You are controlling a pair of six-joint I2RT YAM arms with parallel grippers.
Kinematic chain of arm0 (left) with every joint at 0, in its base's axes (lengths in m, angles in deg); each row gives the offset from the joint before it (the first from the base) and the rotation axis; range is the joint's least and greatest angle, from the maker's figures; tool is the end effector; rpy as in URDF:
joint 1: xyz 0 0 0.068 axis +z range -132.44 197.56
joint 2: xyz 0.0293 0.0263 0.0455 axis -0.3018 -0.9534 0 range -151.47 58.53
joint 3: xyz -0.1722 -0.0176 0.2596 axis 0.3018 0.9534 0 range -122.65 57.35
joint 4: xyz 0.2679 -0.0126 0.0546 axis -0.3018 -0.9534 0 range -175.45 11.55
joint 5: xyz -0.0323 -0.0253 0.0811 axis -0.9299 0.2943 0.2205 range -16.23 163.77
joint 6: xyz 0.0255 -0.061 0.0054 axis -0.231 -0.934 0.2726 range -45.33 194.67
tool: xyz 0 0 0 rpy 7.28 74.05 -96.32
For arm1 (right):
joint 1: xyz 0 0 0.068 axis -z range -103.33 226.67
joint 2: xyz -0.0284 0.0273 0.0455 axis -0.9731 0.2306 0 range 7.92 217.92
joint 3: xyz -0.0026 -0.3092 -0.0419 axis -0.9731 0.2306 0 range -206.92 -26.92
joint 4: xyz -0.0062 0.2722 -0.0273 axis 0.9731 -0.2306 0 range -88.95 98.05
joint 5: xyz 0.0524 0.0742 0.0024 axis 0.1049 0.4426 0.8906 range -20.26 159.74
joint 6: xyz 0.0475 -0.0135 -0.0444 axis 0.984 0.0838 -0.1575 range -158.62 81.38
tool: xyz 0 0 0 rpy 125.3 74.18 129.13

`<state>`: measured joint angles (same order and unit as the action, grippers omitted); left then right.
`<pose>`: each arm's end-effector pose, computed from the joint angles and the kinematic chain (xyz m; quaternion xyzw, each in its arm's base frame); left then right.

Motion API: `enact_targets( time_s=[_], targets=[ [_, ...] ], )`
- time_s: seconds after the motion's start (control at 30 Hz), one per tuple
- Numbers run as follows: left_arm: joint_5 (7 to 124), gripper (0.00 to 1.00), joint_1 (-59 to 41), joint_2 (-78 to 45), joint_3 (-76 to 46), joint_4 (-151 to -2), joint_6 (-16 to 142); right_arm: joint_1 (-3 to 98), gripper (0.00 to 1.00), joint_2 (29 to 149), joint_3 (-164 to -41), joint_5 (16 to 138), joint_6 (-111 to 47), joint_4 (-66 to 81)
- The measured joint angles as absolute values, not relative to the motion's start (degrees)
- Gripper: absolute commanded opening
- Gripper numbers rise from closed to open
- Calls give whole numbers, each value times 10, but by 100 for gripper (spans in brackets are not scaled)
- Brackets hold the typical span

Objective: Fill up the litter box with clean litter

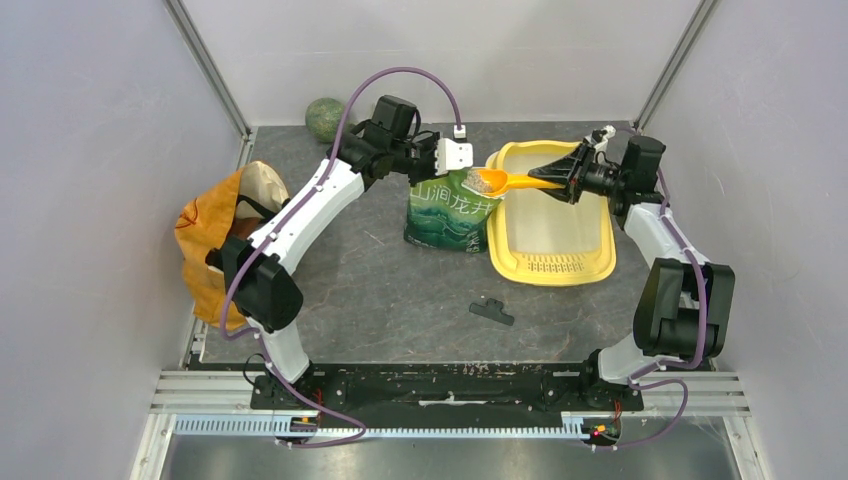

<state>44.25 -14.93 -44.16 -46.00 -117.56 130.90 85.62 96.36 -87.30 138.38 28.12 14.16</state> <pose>0.3556 -0.2570 0.3988 0.6880 0.5452 -0.1381 0.4586 0.3573 -0.0066 0.3145 0.1709 0.7341 0.6324 0.1788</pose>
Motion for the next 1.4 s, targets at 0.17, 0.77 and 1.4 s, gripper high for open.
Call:
enact_targets(
  time_s=[0.17, 0.77, 1.4],
  targets=[
    [447, 2, -150, -442, -461, -1176, 1309, 858, 0, 959, -873, 1385, 295, 149],
    [452, 2, -150, -442, -461, -1176, 1309, 884, 0, 929, -861, 1398, 325, 160],
    [451, 2, -149, -446, -470, -1182, 1309, 922, 0, 907, -850, 1421, 268, 88]
  ],
)
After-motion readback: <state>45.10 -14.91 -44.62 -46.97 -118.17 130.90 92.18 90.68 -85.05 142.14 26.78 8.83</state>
